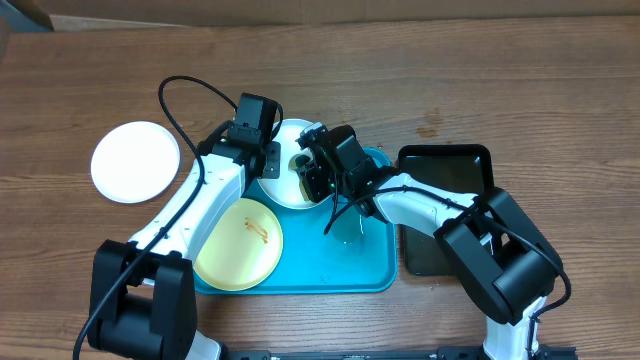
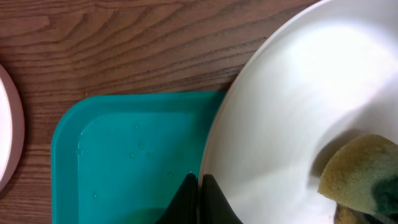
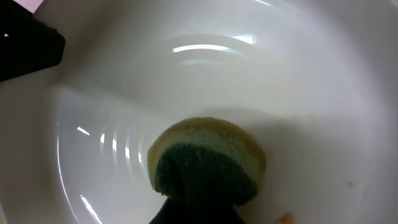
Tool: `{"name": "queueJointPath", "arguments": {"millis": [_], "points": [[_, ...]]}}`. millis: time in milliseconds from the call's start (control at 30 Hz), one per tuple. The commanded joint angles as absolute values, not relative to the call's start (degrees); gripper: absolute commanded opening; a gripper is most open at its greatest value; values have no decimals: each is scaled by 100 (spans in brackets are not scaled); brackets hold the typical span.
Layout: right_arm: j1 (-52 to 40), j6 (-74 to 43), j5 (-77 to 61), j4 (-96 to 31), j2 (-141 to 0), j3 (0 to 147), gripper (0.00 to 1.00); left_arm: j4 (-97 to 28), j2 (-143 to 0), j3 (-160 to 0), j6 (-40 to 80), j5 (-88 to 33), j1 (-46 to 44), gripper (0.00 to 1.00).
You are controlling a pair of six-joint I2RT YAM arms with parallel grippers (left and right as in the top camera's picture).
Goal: Clean dirty plates on tray and stack at the side
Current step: 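Scrub the sauced white plate's face with the sponge in the right gripper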
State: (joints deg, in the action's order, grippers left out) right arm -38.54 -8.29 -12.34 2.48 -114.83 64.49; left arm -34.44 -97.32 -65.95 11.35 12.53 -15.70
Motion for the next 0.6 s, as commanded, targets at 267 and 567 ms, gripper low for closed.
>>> {"name": "queueJointPath", "arguments": {"millis": [267, 567], "points": [[-3844, 537, -180, 191, -11618, 6471, 4, -3433, -9749, -6670, 873, 1205, -1614, 4], [-3664, 694, -154, 425, -11618, 6471, 4, -3446, -9749, -6670, 862, 1205, -1614, 4]]}}
